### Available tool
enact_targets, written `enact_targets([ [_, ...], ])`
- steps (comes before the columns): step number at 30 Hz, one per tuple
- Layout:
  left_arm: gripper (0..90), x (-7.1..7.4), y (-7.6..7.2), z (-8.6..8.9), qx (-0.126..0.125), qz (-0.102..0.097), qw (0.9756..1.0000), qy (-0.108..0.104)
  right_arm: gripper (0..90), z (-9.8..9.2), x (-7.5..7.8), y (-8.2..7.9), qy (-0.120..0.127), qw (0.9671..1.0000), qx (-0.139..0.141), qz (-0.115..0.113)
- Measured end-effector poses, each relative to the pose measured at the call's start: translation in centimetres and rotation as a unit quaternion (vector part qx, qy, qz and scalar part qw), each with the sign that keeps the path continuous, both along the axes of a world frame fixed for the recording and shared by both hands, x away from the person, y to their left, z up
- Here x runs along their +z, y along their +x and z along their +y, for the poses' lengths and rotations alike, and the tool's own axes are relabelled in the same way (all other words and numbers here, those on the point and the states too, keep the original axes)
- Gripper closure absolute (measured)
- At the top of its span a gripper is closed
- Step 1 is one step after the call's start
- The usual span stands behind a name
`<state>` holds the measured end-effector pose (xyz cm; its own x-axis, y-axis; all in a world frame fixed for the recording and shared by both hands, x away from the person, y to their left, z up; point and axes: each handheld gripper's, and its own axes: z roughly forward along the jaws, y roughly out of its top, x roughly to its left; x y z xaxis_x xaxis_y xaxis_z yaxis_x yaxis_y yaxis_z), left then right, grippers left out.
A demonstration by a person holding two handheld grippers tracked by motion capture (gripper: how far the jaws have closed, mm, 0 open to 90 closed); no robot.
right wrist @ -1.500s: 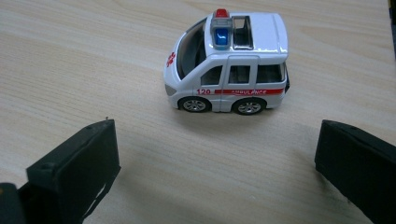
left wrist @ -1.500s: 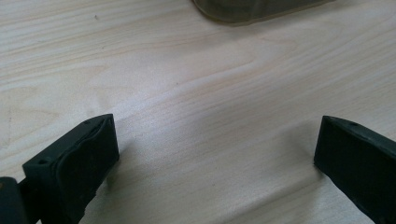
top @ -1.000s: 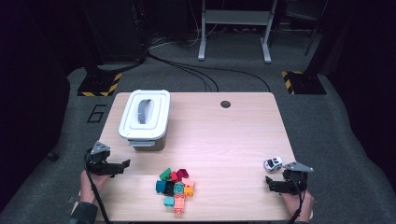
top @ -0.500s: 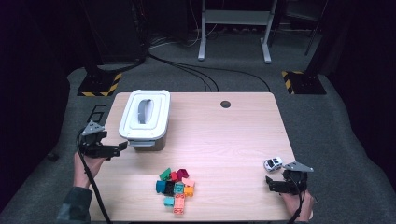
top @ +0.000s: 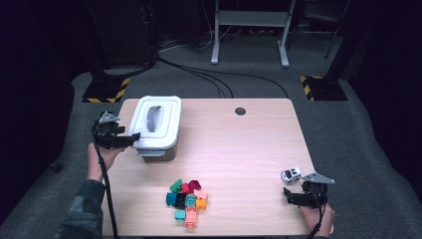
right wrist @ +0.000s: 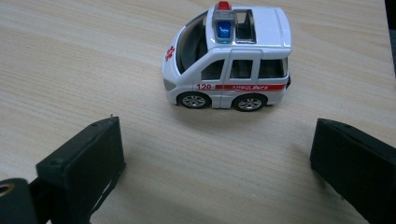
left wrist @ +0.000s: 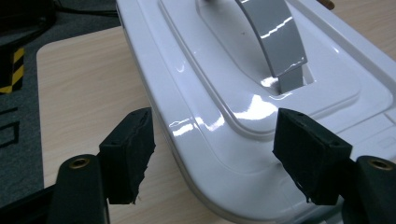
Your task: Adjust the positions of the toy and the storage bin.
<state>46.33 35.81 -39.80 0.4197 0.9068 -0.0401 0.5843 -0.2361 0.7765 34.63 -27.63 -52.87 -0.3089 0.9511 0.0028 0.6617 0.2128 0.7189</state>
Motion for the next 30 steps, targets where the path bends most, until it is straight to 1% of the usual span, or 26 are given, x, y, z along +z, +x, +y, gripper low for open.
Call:
enact_targets([
  [2,31.7,-0.4,0.4,-0.1,0.002,0.005,1.0,0.0,2.3,0.0,0.0,0.0,0.001,1.0,0.0,0.0],
  [4,33.3,-0.5,0.4,0.0,-0.003,0.009,0.9999,-0.011,2.3,0.0,0.0,0.0,0.001,1.0,0.0,-0.001],
  [5,34.2,-0.5,0.4,0.0,-0.004,0.009,0.9999,-0.012,2.3,0.0,0.0,0.0,0.0,1.0,0.0,-0.001],
  [7,34.7,-0.4,0.4,0.0,-0.005,0.009,0.9999,-0.008,2.3,0.0,0.0,0.0,0.001,1.0,0.0,-0.001],
  [9,36.1,-0.5,0.3,-0.1,-0.004,0.008,0.9999,-0.013,2.4,0.0,0.0,0.0,0.0,1.0,0.0,-0.001],
  [15,36.3,-0.5,0.1,-0.2,-0.003,0.009,0.9999,-0.013,2.4,0.0,0.0,0.0,0.0,1.0,0.0,-0.001],
  [20,36.4,-0.5,-0.2,-0.3,-0.005,0.012,0.9998,-0.017,2.4,0.0,0.0,0.0,0.001,1.0,0.0,-0.001],
  [26,36.5,-0.3,-0.6,-1.0,-0.007,0.015,0.9998,-0.009,2.4,0.0,0.0,0.0,0.001,1.0,0.0,-0.001],
  [27,36.6,-0.4,-0.6,-1.1,-0.004,0.01,0.9999,-0.009,2.4,0.0,0.0,0.0,0.001,1.0,0.0,-0.001],
  [28,36.6,-0.3,-0.7,-1.3,-0.005,0.014,0.9999,-0.008,2.5,0.0,0.0,0.0,0.0,1.0,0.0,-0.001],
  [30,36.6,-0.3,-0.9,-1.6,-0.006,0.014,0.9999,-0.004,2.6,0.0,0.0,0.0,0.001,1.0,0.0,-0.001],
])
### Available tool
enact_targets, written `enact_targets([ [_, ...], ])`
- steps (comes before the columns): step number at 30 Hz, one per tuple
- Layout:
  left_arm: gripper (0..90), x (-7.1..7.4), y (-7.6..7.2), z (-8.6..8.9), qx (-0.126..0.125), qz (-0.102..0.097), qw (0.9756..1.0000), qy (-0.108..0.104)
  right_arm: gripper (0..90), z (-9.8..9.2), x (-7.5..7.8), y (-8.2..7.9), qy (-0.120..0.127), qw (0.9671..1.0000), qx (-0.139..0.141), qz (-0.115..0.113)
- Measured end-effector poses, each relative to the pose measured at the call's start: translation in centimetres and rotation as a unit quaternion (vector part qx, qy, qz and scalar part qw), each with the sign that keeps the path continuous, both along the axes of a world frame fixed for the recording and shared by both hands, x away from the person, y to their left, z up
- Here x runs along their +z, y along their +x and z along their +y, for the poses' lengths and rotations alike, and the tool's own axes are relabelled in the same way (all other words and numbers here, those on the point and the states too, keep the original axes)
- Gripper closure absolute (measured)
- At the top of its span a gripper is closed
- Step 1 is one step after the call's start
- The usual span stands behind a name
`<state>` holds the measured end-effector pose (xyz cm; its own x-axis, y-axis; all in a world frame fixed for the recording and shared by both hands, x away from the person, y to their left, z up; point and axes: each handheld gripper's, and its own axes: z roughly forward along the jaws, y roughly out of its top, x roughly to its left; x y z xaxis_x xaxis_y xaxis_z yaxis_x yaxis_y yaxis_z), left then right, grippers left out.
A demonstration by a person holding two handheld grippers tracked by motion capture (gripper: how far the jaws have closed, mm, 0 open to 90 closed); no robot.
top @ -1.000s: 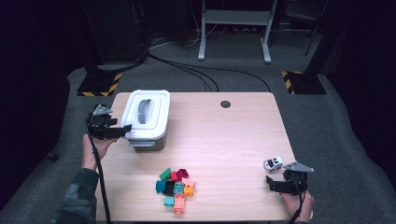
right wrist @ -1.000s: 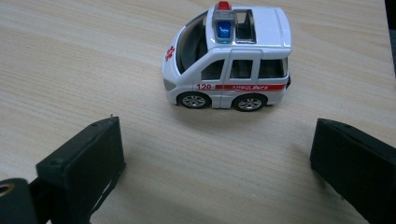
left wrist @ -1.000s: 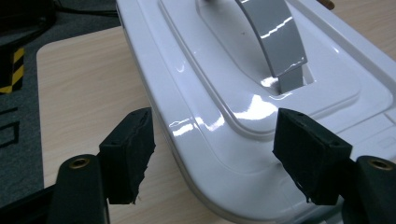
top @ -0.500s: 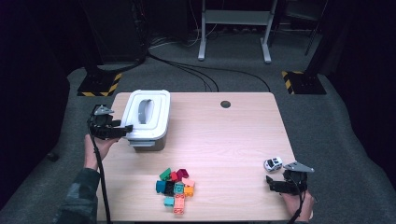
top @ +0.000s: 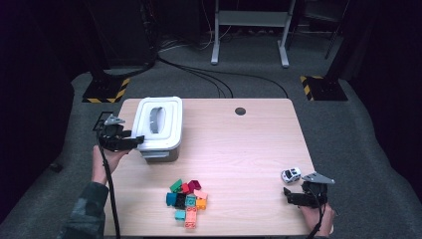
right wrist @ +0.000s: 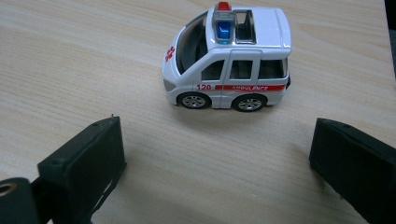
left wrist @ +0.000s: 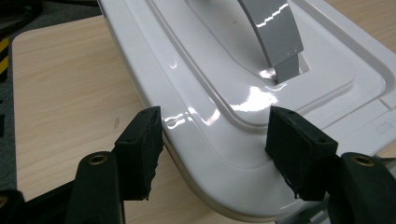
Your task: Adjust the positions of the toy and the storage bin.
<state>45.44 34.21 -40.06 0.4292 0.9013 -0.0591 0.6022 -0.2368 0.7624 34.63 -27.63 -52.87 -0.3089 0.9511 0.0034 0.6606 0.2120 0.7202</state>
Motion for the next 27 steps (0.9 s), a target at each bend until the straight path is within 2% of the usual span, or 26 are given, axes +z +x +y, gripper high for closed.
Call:
enact_targets([
  [7,36.5,0.2,-0.6,-1.4,-0.002,0.001,1.0,0.008,2.6,0.0,0.0,0.0,0.0,1.0,0.0,0.0],
  [27,37.7,0.4,-1.9,-5.2,-0.038,0.0,0.9988,0.031,3.3,0.0,0.0,-0.1,-0.001,1.0,0.003,0.0],
])
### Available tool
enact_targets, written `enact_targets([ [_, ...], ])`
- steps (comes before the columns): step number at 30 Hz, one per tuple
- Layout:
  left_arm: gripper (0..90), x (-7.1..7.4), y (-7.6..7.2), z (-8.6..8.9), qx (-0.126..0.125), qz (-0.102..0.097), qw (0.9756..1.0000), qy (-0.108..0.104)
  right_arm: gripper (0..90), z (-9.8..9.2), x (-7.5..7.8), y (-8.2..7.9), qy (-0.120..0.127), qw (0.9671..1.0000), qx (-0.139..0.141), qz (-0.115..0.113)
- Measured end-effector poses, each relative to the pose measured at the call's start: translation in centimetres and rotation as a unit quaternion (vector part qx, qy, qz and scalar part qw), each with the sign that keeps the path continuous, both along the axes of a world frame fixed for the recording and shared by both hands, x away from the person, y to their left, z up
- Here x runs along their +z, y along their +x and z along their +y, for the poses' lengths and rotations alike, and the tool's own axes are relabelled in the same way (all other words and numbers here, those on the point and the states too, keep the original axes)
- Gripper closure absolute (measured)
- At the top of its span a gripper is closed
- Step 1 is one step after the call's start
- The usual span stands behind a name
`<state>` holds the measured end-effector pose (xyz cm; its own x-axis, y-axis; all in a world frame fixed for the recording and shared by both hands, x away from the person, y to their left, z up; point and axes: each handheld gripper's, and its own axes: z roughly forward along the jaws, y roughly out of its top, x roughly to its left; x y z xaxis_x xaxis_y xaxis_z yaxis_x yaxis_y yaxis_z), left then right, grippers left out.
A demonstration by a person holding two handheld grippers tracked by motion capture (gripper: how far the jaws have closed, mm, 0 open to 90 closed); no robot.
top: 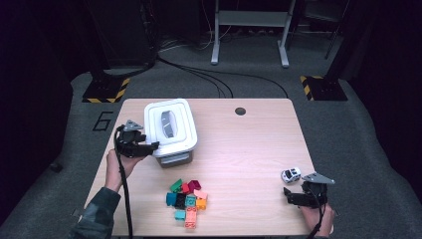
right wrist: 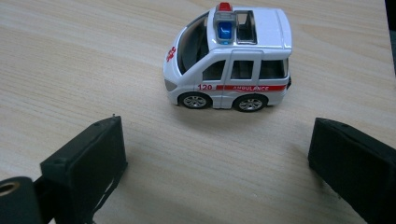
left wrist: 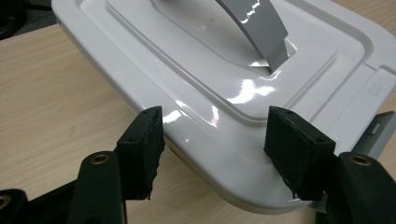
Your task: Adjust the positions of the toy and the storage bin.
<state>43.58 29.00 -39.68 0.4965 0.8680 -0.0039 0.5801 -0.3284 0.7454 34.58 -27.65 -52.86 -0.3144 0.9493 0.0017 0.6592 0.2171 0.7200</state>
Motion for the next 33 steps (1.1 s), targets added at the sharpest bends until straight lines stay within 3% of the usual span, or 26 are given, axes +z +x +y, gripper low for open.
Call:
enact_targets([
  [7,34.2,0.1,0.2,-0.5,-0.006,0.0,0.9999,0.011,3.6,0.0,0.0,0.0,0.0,1.0,0.001,0.0],
  [12,31.6,-0.3,1.0,-0.1,0.002,-0.005,0.9999,-0.009,3.8,0.0,0.0,0.0,0.001,1.0,0.001,0.0],
  [19,29.9,-0.7,1.7,0.6,0.002,0.012,0.9987,-0.05,4.1,0.0,0.0,0.0,0.002,1.0,0.002,-0.001],
  [33,30.9,-0.3,0.8,-1.7,-0.031,0.007,0.9993,-0.02,4.1,0.0,0.0,0.0,0.001,1.0,0.002,0.0],
])
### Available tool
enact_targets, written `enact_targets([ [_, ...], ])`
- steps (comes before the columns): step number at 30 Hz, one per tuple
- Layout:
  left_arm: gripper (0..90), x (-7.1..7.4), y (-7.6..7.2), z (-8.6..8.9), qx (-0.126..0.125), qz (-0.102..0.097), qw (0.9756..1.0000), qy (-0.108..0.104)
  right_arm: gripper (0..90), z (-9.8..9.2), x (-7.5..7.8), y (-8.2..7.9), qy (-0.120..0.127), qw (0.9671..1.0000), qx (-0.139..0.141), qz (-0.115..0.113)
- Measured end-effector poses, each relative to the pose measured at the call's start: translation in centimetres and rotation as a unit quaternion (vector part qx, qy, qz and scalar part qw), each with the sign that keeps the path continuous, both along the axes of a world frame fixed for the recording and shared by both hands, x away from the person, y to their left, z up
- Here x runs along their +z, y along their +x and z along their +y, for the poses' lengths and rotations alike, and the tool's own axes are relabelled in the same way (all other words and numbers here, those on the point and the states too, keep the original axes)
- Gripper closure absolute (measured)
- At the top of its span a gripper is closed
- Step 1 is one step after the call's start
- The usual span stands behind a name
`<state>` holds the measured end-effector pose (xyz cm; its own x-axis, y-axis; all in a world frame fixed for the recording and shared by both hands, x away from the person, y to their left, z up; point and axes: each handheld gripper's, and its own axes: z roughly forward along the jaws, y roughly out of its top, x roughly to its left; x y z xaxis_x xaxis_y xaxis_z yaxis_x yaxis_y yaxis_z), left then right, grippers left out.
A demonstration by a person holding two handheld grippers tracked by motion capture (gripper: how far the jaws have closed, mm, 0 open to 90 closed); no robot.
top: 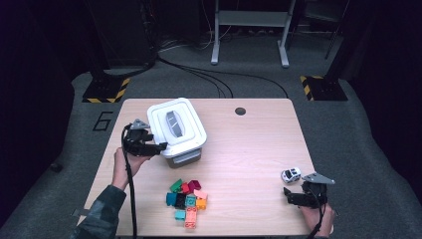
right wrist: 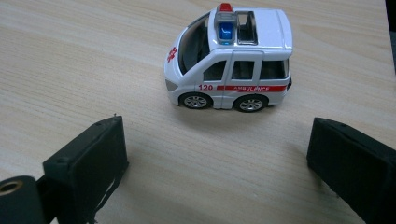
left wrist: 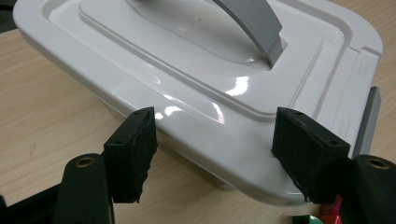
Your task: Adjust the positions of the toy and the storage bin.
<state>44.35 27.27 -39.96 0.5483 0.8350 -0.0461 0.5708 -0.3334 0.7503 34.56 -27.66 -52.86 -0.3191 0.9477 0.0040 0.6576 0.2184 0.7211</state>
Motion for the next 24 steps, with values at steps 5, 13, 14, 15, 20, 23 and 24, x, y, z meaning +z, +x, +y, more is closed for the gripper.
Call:
enact_targets([
  [5,31.2,0.2,0.0,-0.9,-0.014,0.0,0.9998,0.015,4.1,0.0,0.0,0.0,0.001,1.0,-0.001,0.001],
  [13,30.8,0.4,-0.6,-2.9,-0.021,-0.005,0.9996,0.016,4.1,0.0,0.0,0.0,0.0,1.0,-0.001,0.0],
  [14,30.8,0.4,-0.6,-3.2,-0.023,-0.007,0.9996,0.015,4.1,0.0,0.0,0.0,0.0,1.0,-0.001,0.0],
  [15,30.7,0.5,-0.7,-3.3,-0.024,-0.006,0.9996,0.015,4.1,0.0,0.0,0.0,0.0,1.0,-0.001,0.0],
  [20,30.6,0.6,-0.9,-4.6,-0.03,-0.012,0.9994,0.016,4.1,0.0,0.0,0.0,-0.001,1.0,0.0,0.0],
  [23,30.5,0.6,-0.9,-5.2,-0.031,-0.014,0.9993,0.017,4.1,0.0,0.0,0.0,-0.001,1.0,0.0,0.0],
  [24,30.5,0.6,-0.9,-5.5,-0.035,-0.015,0.9991,0.02,4.1,0.0,0.0,0.0,-0.001,1.0,0.0,0.0],
])
